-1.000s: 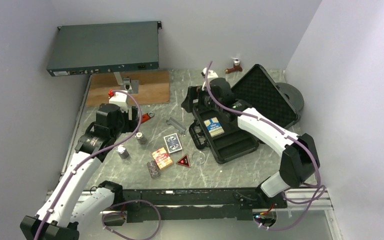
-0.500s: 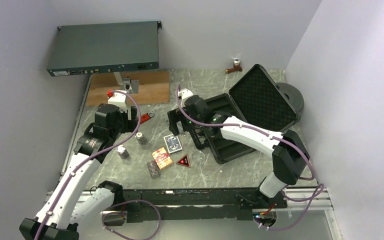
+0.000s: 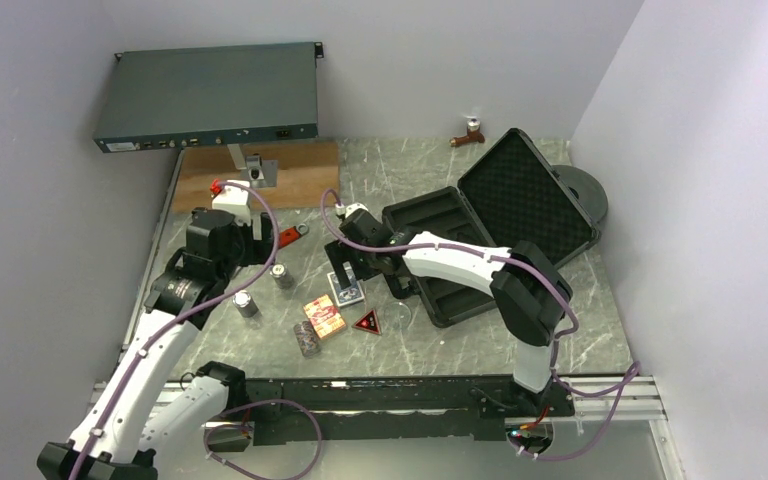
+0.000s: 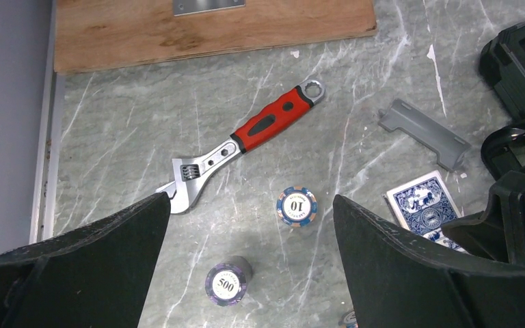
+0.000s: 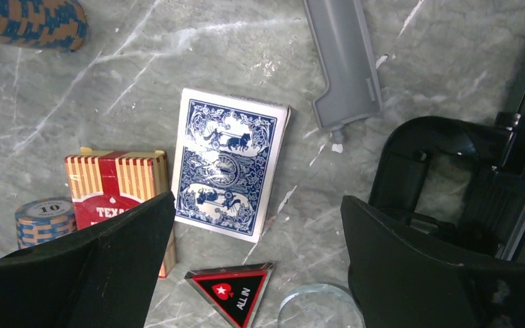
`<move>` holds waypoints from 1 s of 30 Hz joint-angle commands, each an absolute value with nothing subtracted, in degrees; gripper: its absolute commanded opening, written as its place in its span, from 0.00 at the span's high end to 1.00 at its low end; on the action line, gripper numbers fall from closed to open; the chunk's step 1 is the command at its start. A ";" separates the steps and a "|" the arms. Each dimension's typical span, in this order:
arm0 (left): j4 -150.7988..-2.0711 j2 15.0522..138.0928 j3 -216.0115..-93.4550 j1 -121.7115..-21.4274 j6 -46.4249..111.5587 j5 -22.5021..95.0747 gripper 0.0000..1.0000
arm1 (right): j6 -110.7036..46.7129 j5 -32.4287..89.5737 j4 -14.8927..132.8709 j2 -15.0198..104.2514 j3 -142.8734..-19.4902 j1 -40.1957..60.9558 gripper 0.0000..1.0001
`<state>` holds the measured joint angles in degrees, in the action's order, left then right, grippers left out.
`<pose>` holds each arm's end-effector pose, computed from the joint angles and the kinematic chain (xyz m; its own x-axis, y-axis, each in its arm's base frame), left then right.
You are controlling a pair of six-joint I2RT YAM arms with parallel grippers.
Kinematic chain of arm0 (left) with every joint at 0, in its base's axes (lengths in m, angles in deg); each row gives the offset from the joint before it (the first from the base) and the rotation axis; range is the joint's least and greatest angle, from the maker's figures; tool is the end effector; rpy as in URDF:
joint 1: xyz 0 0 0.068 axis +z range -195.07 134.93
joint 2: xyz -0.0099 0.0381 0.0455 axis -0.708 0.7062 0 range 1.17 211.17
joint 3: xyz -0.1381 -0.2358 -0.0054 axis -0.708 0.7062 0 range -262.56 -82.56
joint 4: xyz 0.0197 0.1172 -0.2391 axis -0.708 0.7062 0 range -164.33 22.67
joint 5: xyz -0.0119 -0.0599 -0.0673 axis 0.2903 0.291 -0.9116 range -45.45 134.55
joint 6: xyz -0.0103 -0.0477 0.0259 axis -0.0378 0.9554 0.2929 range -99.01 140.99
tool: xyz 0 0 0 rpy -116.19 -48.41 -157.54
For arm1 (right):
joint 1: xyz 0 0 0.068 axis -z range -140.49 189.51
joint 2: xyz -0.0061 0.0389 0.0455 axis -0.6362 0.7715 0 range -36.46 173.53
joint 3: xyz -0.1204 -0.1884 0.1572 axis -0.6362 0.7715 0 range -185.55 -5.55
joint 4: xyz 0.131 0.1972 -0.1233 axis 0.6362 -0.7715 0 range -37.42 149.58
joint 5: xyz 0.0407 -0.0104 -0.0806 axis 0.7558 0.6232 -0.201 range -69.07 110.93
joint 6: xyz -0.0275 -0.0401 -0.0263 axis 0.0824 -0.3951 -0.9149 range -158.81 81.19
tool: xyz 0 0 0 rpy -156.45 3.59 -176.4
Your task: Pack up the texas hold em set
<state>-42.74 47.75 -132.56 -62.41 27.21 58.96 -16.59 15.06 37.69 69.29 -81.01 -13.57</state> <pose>0.1769 -0.0453 0.3284 -0.4567 0.0325 -0.8890 0.0297 0.9993 0.0213 0.2475 0.3231 0.2054 -0.7258 -0.3398 -0.5981 -0.5219 0.8384 0.1569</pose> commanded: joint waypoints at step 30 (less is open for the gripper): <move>-43.83 45.58 -134.41 -62.56 26.52 59.95 0.09 | -10.24 12.36 35.09 78.38 -88.04 -15.72 0.07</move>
